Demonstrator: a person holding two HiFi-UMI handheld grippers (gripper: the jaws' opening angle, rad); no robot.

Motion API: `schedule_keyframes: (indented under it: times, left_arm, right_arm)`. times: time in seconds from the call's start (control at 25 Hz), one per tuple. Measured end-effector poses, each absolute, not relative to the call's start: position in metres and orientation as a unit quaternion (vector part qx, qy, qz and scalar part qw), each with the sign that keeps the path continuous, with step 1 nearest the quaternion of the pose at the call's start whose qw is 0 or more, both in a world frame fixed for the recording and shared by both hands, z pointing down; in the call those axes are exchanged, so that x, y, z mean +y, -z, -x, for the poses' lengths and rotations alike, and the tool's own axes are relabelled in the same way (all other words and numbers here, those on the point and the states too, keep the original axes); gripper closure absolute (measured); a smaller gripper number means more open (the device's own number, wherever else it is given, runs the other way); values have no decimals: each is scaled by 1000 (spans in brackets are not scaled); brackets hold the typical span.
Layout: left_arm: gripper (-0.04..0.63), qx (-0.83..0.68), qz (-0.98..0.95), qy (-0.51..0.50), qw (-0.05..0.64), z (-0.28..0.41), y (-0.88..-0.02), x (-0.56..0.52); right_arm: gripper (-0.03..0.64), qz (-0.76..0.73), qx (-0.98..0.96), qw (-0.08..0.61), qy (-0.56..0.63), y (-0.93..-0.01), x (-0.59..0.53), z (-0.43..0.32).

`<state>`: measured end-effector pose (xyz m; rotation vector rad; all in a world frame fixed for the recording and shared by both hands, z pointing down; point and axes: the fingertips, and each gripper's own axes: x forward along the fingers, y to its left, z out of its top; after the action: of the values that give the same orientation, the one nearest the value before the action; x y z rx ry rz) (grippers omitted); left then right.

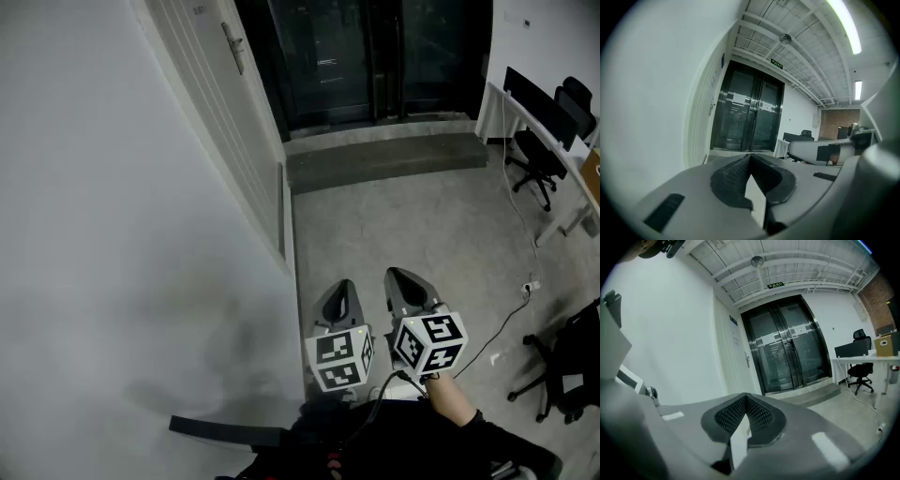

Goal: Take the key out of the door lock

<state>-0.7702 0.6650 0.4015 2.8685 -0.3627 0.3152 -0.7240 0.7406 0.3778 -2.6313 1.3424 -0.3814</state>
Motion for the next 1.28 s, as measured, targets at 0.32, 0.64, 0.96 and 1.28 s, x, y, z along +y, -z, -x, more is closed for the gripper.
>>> schedule_keyframes:
  times: [0.32,0.64,0.96,1.28]
  left_arm:
    - [595,-127,-979,-107,121,771,-403,666]
    - [595,-124,-978,-114,126,766,-409,670]
    - [595,-132,-972,-131,141,755,-423,690]
    - [595,-145,-968,-151,141,738,-442,689]
  right_arm:
    - [617,880,451,79,129,-380,741,724]
    - [615,883,442,85,132,-385,746,717]
    - [615,880,452,58,136,-394,765,711]
    - [615,880,454,44,133,-404,761,683]
